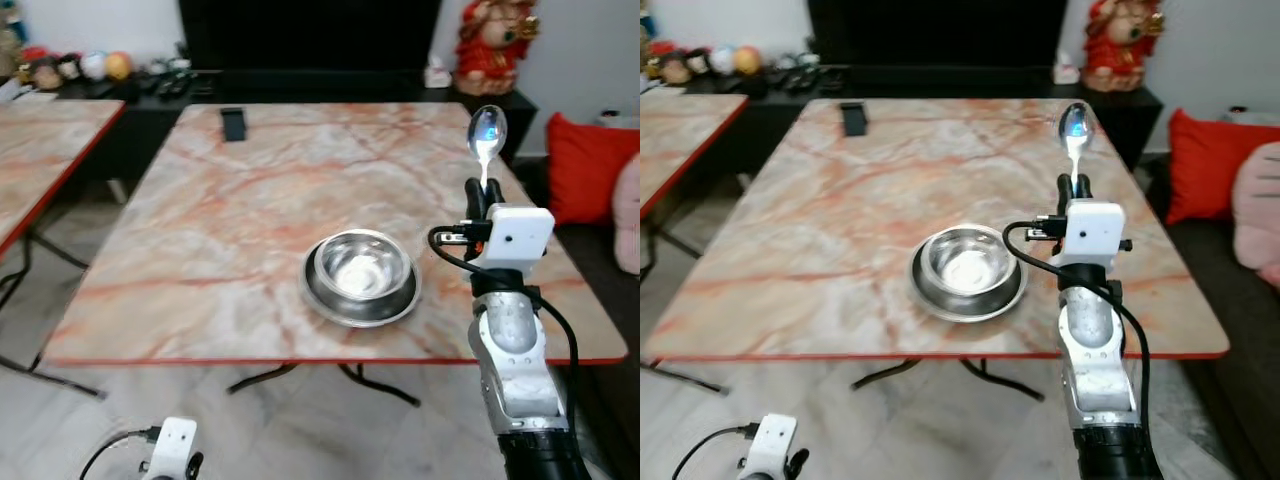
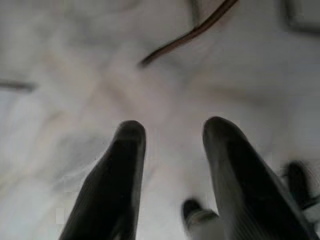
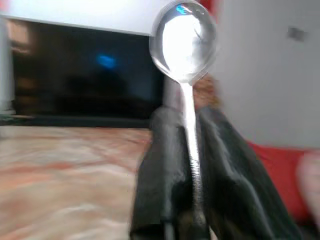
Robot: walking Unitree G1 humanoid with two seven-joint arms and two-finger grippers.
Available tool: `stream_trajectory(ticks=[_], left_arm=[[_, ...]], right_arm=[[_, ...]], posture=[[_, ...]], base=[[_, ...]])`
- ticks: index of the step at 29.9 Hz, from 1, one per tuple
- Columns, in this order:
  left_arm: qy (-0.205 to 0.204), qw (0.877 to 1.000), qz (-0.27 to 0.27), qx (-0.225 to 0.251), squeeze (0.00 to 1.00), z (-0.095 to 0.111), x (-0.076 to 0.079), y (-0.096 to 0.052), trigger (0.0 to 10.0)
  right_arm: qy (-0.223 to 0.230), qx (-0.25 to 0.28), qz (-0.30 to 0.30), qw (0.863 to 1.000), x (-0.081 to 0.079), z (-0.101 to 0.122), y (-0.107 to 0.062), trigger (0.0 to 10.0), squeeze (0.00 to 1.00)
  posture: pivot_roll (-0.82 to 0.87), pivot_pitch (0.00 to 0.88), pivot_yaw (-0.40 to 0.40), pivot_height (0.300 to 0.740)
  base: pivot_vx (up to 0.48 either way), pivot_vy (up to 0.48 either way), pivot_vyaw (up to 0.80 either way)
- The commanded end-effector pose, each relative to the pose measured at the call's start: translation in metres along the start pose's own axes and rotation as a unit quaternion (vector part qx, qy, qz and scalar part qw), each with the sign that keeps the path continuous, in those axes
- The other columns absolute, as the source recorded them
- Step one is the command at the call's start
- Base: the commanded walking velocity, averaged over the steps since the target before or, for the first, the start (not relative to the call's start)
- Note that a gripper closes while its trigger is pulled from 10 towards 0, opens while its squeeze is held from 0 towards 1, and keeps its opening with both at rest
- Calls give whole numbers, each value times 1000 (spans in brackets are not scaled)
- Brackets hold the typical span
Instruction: Setting the table
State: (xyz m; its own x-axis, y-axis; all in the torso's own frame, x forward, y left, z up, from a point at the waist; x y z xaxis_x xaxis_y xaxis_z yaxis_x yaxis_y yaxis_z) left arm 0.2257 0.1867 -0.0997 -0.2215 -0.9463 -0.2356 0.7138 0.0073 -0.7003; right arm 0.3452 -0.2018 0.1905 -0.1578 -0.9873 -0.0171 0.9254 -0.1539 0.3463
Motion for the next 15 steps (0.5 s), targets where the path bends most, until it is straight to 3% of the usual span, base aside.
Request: stream_trajectory(ticks=[1, 9, 12, 15], left_arm=[[7, 1000, 19, -17, 0, -12, -18, -4, 10000], [6, 1000, 18, -20, 0, -14, -18, -4, 10000], [6, 1000, 16, -22, 0, -15, -17, -5, 10000], [7, 1000, 13, -26, 0, -16, -17, -5, 10000]], right_arm=[[14, 16, 19, 1000, -15, 9, 4, 10000, 0], [8, 4, 20, 1000, -14, 7, 5, 10000, 0], [8, -57, -11, 998, 2, 0, 8, 10000, 0], [1, -80, -18, 997, 9, -3, 7, 10000, 0]], posture=[[-35, 0, -12, 740], [-38, 0, -11, 740], [-45, 0, -9, 740], [-57, 0, -7, 740]], base=[[0, 0, 0], [0, 0, 0], [0, 0, 0], [0, 0, 0]])
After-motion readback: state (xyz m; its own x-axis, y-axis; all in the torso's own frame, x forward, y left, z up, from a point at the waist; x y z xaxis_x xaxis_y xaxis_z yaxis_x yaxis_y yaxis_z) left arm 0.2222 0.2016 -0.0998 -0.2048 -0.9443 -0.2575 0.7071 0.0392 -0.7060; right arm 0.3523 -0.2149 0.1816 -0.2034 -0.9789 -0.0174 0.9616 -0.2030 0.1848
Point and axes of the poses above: a point about 5 cm out from each wrist's last joint towards the gripper, its own y axis pointing out of the wrist towards the gripper, its own z axis along the axis of the wrist's last joint, x = y × z, the point moved 4 cm from there along y, pointing out of the wrist towards the gripper, and after that the axes turned 9 degrees about y, right-handed, at the moved point
